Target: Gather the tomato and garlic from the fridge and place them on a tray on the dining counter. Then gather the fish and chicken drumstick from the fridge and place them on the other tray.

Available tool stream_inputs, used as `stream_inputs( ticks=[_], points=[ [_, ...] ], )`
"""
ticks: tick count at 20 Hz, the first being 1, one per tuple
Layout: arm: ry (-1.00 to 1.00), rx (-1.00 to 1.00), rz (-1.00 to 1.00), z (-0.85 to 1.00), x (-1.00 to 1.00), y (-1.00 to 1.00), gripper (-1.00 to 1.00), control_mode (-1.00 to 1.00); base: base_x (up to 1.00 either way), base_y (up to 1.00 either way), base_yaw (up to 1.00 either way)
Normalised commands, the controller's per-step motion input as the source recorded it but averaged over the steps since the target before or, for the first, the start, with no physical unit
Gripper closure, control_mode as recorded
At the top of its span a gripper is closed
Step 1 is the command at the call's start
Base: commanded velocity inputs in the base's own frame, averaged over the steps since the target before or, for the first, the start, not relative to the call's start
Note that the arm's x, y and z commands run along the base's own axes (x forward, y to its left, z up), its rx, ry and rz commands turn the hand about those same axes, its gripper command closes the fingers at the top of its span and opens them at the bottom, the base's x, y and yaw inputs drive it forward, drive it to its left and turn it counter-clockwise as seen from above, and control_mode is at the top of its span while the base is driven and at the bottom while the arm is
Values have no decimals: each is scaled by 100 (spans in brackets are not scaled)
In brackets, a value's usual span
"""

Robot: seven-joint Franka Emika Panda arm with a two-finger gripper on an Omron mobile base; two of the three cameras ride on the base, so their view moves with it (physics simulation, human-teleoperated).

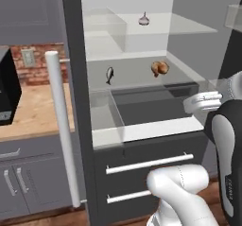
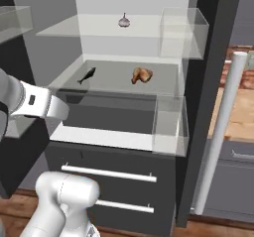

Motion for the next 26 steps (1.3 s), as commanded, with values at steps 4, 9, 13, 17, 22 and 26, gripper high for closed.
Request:
stream_inputs(
  ticks=[4,9,13,17,22,26],
  points=[
    [0,0,0,0,0,0,-100,100,51,-25,3],
    [0,0,0,0,0,0,-100,100,45,-28,1],
    [0,0,0,0,0,0,-100,100,51,-28,0],
    [0,0,0,0,0,0,-100,100,56,-30,0],
    [0,0,0,0,0,0,-100,100,47,-43,0],
    [0,0,0,0,0,0,-100,100,41,-29,0]
  ],
)
